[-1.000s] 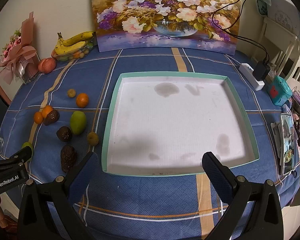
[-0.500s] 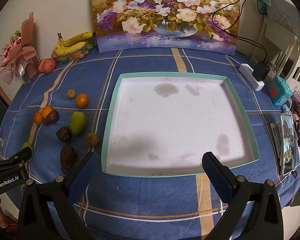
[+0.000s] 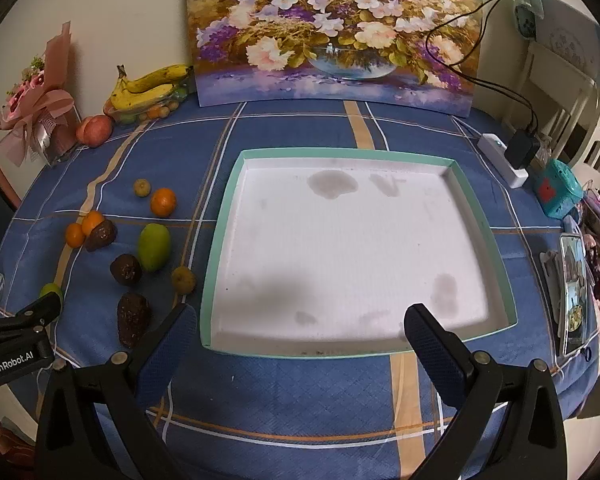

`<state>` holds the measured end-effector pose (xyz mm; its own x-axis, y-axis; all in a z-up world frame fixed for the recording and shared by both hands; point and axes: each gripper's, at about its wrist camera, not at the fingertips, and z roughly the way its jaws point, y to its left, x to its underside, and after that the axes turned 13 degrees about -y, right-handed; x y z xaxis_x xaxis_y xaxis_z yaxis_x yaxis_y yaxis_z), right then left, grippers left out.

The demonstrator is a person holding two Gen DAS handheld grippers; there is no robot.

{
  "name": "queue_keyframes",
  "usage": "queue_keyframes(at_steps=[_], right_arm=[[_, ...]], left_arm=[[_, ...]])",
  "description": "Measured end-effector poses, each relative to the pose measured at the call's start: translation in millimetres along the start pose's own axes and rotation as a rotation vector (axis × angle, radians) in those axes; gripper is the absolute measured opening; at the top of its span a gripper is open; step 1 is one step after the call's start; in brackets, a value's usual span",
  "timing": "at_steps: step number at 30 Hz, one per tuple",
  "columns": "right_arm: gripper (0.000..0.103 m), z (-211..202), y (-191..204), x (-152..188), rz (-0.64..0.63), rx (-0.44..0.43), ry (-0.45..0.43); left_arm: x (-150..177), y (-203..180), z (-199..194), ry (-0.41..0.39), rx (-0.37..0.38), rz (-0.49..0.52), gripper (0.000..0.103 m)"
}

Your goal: Organize fruits

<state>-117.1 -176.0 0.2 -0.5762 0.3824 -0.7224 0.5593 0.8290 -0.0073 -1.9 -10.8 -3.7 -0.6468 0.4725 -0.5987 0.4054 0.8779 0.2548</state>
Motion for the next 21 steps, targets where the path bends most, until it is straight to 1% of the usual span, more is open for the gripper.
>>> queue_keyframes(at_steps=[4,8,10,13,16,19,21], right_arm=[[0.103,-1,2,0,-0.011,-0.003,-0.010],[0.103,-2,3,-1,-0.003,-0.010,-0.030],[0.103,-4,2,-2,0.007,-0.021,-0.042],[0.103,-4,5,-4,0.014,-0.047,-0.054],[0.103,-5,10,-4,0.008,-0.070,-0.067],[0.103,-5,16,-5,0.007,-0.089,-0.075],[0.103,-4,20,-7,-0.002,-0.106,-0.085]], left_arm=[[1,4,6,0.024,0.028,-0.029,0.103],[1,12,10,0.030,0.066,-0.076,0.103],[0,16,12,0.031,0.073,-0.095,0.103],[-1,24,13,0.015,0.091,-0.116,0.103],[-2,31,13,-0.017,0.104,-0.119,0.103],[-3,42,15,-0.037,0.141,-0.149,0.103],[-4,54,16,-0.065,0.168,-0.180,0.103]])
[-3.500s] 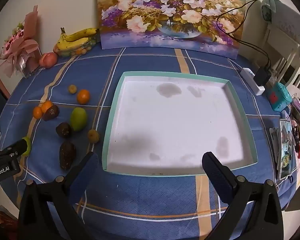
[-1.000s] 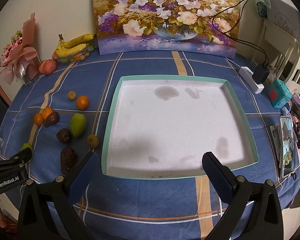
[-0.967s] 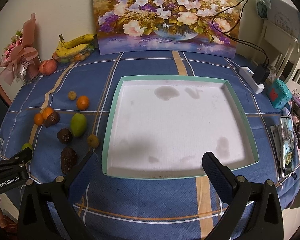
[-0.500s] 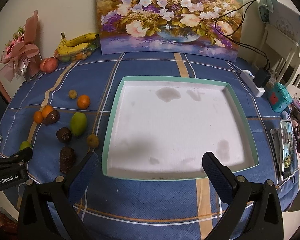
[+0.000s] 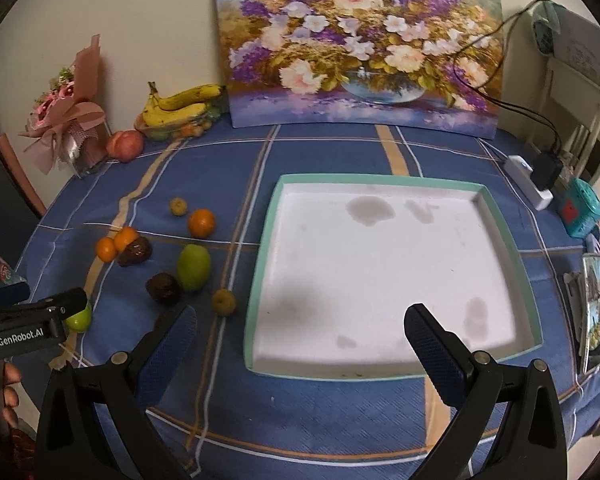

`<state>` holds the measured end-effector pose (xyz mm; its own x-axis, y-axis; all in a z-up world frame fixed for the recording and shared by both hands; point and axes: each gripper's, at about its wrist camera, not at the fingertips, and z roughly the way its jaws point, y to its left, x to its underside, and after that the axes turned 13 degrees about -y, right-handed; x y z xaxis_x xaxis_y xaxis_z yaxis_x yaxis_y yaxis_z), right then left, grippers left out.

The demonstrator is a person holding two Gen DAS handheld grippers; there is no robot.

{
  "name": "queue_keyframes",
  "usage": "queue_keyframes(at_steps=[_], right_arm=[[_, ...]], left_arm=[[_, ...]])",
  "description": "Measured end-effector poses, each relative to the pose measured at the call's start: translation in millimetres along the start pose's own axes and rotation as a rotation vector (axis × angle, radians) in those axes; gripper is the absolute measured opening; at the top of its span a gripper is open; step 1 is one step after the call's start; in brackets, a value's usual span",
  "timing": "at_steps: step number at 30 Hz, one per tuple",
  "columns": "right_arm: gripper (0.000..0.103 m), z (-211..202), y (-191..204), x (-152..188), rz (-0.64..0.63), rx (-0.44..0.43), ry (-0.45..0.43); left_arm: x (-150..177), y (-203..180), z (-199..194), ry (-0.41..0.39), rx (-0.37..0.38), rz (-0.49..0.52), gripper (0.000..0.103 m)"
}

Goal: Organize fruits
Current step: 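Grasp the large green fruit with the left tool while the right tool approaches the dark avocado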

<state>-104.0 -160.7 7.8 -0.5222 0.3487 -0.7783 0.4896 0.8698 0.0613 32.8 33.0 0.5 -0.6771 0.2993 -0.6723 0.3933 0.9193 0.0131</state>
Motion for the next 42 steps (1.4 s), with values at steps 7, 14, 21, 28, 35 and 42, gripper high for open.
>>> queue_keyframes(at_steps=[7,14,21,28,35,42], right_arm=[[0.103,12,20,-5,-0.024,-0.105,-0.003],[0.103,26,61,-6,-0.122,-0.233,0.048],[0.102,33,91,2,-0.177,-0.303,0.078],[0.078,52,103,17,-0.181,-0.353,0.174],[0.057,83,104,36,-0.131,-0.344,0.305],[0.050,100,110,47,-0.126,-0.320,0.339]], left_arm=[[-9,42,-1,-0.068,-0.003,-0.010,0.103],[-3,87,15,0.036,0.013,-0.086,0.103],[10,93,34,0.095,0.039,-0.128,0.100],[26,90,63,0.175,0.062,-0.173,0.083],[37,91,85,0.233,0.064,-0.201,0.068],[39,88,95,0.248,0.075,-0.189,0.042]])
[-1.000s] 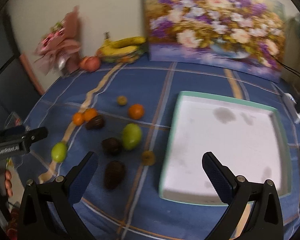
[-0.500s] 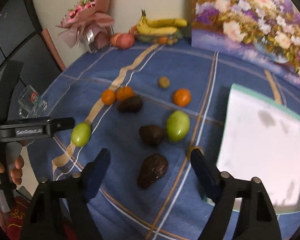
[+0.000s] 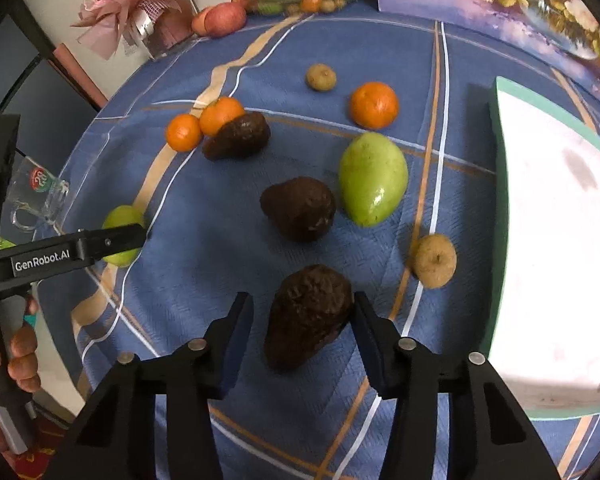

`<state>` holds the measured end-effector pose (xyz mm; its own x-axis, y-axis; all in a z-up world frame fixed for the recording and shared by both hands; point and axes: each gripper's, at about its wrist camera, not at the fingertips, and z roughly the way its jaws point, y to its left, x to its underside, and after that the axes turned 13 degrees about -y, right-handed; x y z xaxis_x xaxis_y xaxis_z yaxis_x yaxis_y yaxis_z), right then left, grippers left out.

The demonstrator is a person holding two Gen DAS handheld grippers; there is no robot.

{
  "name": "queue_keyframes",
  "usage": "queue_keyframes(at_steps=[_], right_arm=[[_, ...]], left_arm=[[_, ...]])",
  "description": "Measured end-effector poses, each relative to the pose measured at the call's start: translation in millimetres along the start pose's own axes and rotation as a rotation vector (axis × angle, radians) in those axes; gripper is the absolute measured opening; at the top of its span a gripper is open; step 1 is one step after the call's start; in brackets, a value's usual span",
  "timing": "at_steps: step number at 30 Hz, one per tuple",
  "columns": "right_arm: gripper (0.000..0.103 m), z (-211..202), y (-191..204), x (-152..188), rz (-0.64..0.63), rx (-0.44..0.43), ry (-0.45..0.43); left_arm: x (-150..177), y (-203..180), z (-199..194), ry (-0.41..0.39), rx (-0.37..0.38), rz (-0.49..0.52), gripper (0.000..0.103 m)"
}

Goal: Organize fruits
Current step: 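Grasp the large green fruit with the left tool while the right tool approaches the dark avocado, then grasp the dark wrinkled avocado with the right tool while the left tool lifts the green fruit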

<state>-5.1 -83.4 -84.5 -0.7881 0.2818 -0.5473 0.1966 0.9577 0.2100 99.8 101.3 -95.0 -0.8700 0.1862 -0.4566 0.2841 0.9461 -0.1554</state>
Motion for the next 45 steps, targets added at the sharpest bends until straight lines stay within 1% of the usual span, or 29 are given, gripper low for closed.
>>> queue_keyframes(at_steps=[2,7,10,13,17,20,24,28,30,32,35,39,42,45], right_arm=[[0.041,2,2,-1,-0.007,0.008,-0.003],[0.041,-2,0,-2,0.005,0.004,-0.009],[0.041,-11,1,-10,0.013,-0.005,-0.043],[0.041,-29,-4,-17,0.030,-0.012,-0.083],[0.041,-52,-15,-29,0.044,0.019,-0.136],[0.041,-66,-31,-37,0.077,0.038,-0.163],[0.041,-79,-54,-48,0.096,0.118,-0.200],[0.041,-97,-85,-56,0.156,0.147,-0.228],[0.041,-102,-98,-57,0.186,0.171,-0.237],[0.041,-105,-113,-57,0.227,0.187,-0.233],[0.041,-108,-130,-58,0.260,0.213,-0.238],[0.041,-119,-156,-58,0.321,0.244,-0.251],[0.041,-128,-172,-62,0.328,0.281,-0.254],[0.041,-138,-187,-67,0.341,0.307,-0.276]], left_arm=[[1,-2,1,-0.002,-0.013,0.011,0.041],[-6,-12,-8,-0.015,-0.029,0.014,0.041],[-12,-20,-22,-0.044,-0.025,0.012,0.041],[-20,-36,-36,-0.079,-0.012,0.020,0.041],[-30,-64,-54,-0.119,0.028,0.021,0.041],[-36,-89,-63,-0.126,0.057,0.039,0.041],[-44,-117,-66,-0.129,0.089,0.046,0.041],[-51,-148,-68,-0.137,0.117,0.046,0.041],[-53,-162,-67,-0.125,0.152,0.032,0.041],[-53,-177,-64,-0.120,0.182,0.042,0.041],[-54,-202,-57,-0.108,0.175,0.073,0.041],[-53,-231,-49,-0.084,0.212,0.098,0.041],[-54,-250,-43,-0.075,0.211,0.125,0.041],[-54,-266,-38,-0.068,0.221,0.151,0.041]])
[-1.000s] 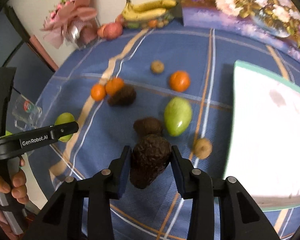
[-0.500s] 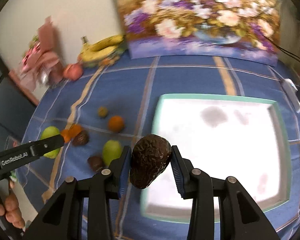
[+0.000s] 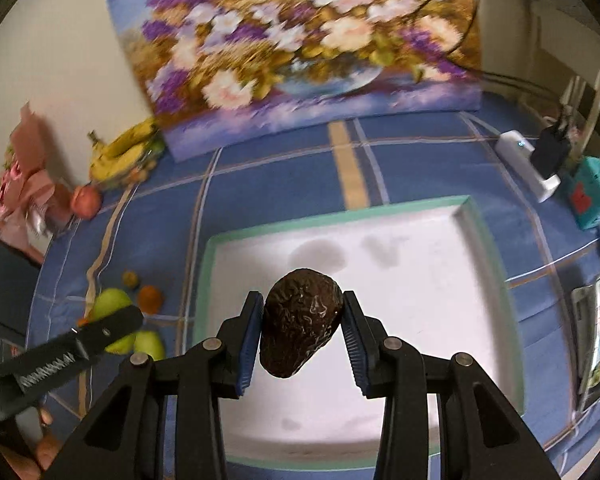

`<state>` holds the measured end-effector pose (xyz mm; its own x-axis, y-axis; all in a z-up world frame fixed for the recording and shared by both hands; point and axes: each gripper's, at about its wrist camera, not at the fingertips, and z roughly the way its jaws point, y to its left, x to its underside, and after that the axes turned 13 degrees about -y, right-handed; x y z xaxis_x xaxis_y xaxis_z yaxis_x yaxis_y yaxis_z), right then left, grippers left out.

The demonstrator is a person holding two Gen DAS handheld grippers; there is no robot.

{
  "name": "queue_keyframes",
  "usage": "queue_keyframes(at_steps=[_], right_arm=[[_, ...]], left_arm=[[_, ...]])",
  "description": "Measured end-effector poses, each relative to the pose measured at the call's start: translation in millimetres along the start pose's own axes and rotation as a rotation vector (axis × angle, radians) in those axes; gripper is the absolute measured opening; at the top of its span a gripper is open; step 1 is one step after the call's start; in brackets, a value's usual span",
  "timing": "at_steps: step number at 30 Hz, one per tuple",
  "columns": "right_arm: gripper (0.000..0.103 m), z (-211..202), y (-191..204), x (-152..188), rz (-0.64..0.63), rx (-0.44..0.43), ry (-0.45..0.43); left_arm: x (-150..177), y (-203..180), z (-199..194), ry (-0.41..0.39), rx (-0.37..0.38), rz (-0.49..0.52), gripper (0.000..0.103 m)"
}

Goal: Organize fruits
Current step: 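Lower the green fruit into the white tray with the left tool while the right tool releases the avocado there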

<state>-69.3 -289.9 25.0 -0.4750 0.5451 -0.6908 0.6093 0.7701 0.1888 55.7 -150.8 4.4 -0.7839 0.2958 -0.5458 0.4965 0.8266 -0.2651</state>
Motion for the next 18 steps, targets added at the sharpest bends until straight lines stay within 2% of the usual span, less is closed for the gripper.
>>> queue_keyframes(at_steps=[10,18], right_arm=[[0.041,10,-48,-17,0.069,0.060,0.006],[0.041,18,-69,-17,0.084,0.106,0.035]], left_arm=[[0,-38,32,0.036,0.034,0.081,0.041],[10,-48,52,0.073,0.032,0.110,0.041]])
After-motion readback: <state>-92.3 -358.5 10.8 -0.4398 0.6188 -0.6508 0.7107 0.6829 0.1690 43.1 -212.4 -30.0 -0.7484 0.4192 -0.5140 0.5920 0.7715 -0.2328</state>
